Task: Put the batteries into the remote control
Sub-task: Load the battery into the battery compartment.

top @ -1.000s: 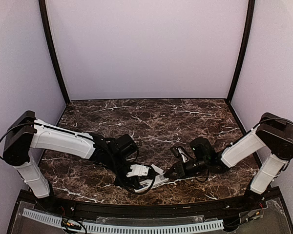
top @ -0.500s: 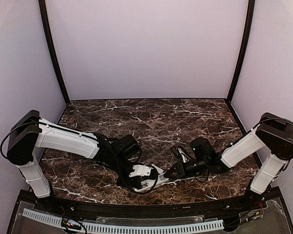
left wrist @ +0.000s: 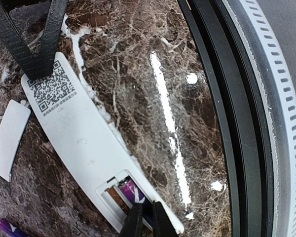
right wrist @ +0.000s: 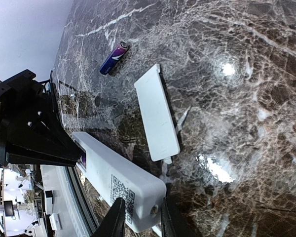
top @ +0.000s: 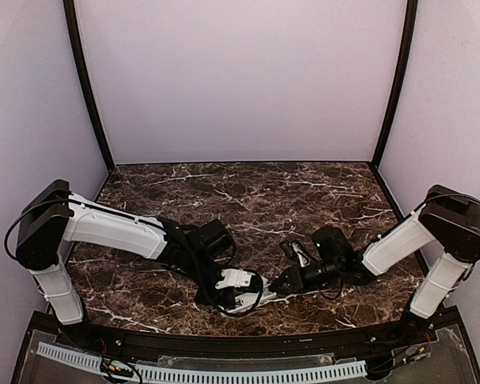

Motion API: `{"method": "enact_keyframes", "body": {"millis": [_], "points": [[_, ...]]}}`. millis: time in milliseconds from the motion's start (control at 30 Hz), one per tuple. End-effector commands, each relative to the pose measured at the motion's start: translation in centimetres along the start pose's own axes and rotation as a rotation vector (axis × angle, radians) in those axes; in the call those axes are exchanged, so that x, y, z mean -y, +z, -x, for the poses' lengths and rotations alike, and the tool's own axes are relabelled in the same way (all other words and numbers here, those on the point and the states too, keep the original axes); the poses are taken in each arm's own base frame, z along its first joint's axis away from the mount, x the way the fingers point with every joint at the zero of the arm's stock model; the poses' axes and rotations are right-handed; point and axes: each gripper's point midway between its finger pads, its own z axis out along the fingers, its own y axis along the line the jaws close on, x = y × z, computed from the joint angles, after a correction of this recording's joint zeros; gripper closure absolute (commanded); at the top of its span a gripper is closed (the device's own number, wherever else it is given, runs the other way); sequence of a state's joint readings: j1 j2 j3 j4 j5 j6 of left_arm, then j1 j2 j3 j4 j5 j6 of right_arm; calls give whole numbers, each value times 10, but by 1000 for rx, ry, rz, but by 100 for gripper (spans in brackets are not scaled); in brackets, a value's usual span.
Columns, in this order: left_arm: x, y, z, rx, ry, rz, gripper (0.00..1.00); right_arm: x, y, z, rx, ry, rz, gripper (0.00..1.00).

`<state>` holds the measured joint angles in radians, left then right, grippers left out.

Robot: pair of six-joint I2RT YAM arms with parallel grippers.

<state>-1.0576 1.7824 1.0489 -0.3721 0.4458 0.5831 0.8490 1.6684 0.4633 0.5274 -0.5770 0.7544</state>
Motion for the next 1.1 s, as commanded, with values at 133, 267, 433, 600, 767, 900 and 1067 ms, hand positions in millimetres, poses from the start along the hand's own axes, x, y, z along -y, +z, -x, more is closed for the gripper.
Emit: {"method": "enact_keyframes", "body": {"millis": [133,267,433,600,767,900,1067], "points": [[-16,-29,26,29,-21,111,83,-5,-3,1,8,-17,4,74],[-24,-50,46,60,-20,167,79,-5,-6,3,16,-17,-3,72],[-47,-78,53,98,-76,296,73,-7,-13,8,34,-23,-11,66],[-90,-108,36,138,-323,455,60,-13,-28,22,74,-54,-41,50],[-109,-128,21,205,-457,601,26,-19,-48,38,135,-101,-87,34],[-111,-125,7,225,-567,574,2,-25,-70,52,201,-136,-100,29],[-112,-101,-13,125,-649,532,3,-34,-89,62,261,-203,-124,29]]}}
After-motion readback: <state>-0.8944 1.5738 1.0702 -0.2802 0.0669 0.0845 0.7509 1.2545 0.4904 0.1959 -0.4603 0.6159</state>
